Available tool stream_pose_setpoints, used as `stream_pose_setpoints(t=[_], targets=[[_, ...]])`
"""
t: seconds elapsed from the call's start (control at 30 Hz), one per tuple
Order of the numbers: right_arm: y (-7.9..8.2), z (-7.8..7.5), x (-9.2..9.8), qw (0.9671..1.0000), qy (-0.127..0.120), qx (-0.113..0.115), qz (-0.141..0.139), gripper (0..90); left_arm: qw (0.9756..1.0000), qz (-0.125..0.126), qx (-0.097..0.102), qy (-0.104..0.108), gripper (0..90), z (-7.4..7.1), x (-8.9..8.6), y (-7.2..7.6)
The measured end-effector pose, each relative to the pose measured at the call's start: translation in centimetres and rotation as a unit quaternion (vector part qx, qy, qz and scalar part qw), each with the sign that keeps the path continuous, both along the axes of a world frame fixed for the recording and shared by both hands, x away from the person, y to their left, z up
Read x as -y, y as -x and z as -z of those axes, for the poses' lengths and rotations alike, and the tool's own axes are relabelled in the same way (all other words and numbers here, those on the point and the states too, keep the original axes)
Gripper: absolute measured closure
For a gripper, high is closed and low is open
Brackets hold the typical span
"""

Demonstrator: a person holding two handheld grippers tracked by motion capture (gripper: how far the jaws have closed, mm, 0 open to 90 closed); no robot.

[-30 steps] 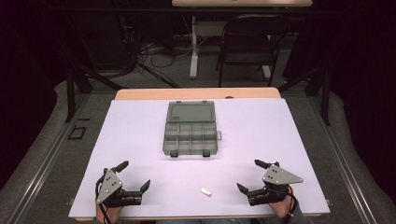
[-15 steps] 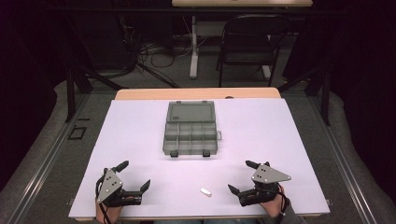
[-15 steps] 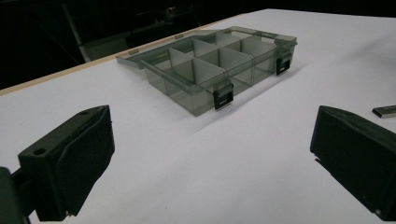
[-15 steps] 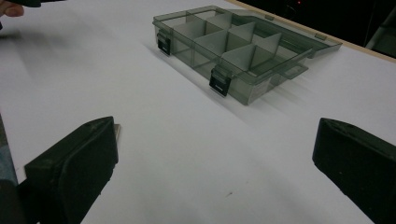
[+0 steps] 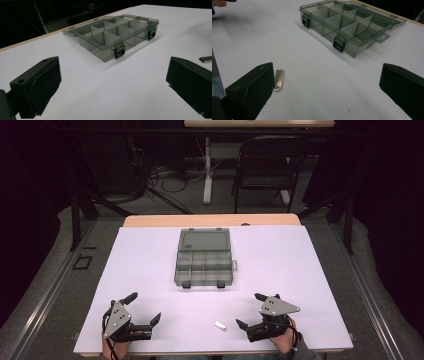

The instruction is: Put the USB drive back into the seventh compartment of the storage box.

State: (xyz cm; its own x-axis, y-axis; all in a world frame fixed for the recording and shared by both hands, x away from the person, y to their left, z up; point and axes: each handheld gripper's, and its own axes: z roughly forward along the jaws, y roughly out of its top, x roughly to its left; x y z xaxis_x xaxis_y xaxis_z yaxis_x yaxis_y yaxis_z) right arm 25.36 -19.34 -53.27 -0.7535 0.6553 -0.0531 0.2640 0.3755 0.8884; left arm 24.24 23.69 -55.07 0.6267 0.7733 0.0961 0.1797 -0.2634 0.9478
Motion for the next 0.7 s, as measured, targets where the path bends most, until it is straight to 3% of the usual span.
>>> stream_pose_setpoints(t=[0.7], targets=[[0.0, 0.4, -3.2, 0.9993, 0.011, -0.027, -0.023, 0.0, 1.0000, -0.003, 0.001, 0.003, 0.0, -0.1, -0.1, -0.1]])
